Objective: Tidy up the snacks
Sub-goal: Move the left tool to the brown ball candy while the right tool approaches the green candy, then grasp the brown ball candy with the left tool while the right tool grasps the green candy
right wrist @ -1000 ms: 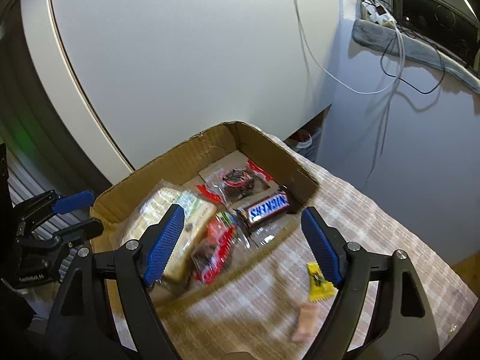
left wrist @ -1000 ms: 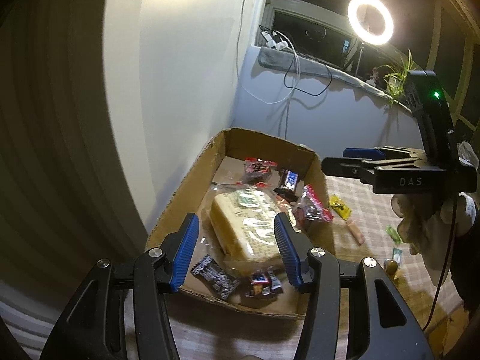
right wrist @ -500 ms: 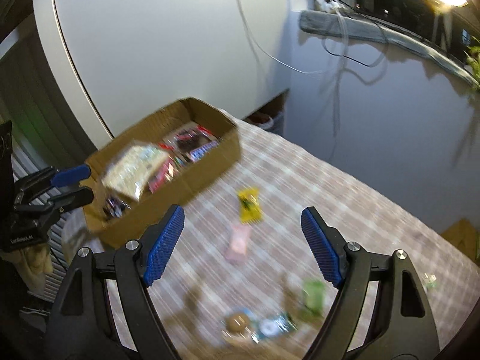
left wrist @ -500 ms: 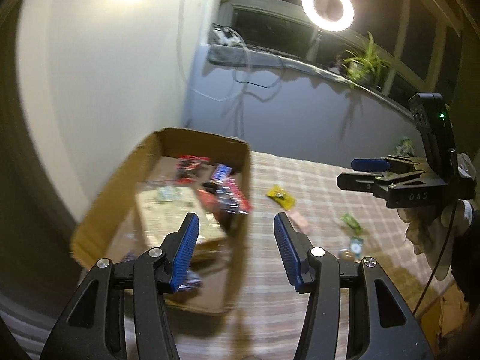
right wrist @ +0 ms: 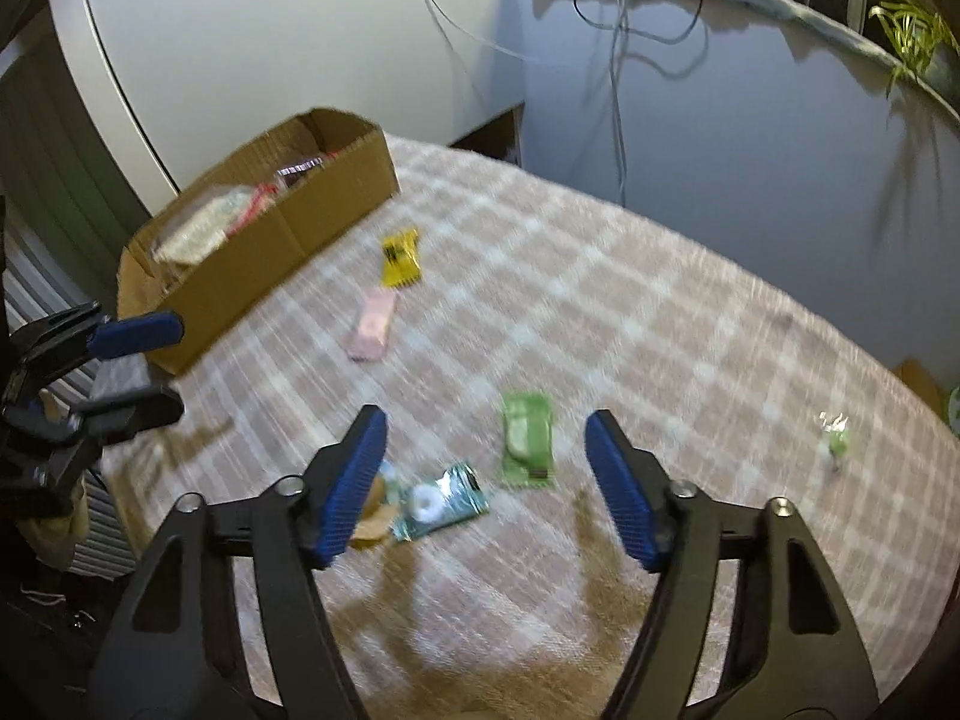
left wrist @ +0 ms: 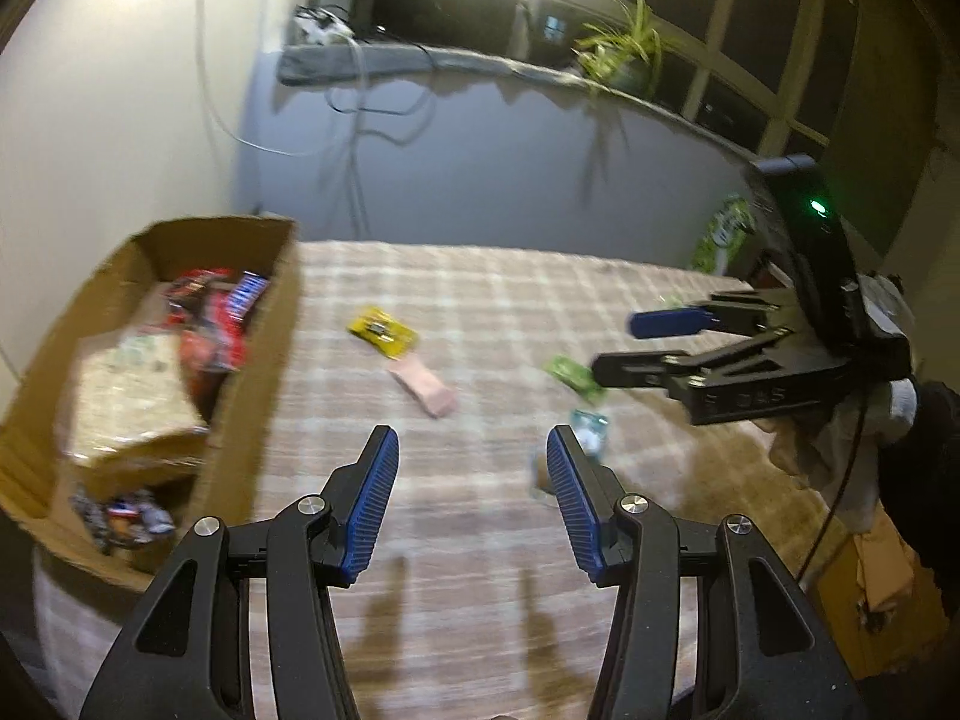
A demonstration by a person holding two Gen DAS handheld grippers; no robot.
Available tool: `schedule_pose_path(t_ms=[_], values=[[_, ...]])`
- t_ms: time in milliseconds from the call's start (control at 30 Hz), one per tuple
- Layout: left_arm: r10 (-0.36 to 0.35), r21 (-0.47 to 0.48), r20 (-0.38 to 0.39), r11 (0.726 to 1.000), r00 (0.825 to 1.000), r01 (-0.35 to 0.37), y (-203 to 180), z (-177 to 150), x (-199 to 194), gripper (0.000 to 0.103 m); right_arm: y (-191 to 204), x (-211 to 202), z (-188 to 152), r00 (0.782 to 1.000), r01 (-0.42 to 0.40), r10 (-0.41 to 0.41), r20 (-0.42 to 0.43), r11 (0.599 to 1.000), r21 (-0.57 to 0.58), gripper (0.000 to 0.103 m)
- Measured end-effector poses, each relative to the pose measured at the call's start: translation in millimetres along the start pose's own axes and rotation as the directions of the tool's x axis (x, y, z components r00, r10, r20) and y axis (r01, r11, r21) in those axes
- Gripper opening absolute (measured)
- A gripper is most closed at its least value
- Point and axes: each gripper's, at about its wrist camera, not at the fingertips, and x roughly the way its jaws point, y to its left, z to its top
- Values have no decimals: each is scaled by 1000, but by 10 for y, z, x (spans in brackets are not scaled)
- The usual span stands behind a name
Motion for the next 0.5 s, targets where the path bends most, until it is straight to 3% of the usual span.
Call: schedule_pose_path(t_ms=[133, 333, 500], values=[[-29, 34, -50, 999, 998, 31, -197, -64, 191, 42, -80, 129, -10, 1000, -10, 10, -15, 1000, 21, 56], [-36, 64, -113, 997, 993, 44, -369, -101, 488, 36, -135, 267, -35, 999, -16, 17, -38, 1000, 25, 47], [-24, 68, -137, 997, 990, 33, -393, -103, 644, 34, -127, 300, -34, 999, -3, 4, -40, 1000, 8, 46]])
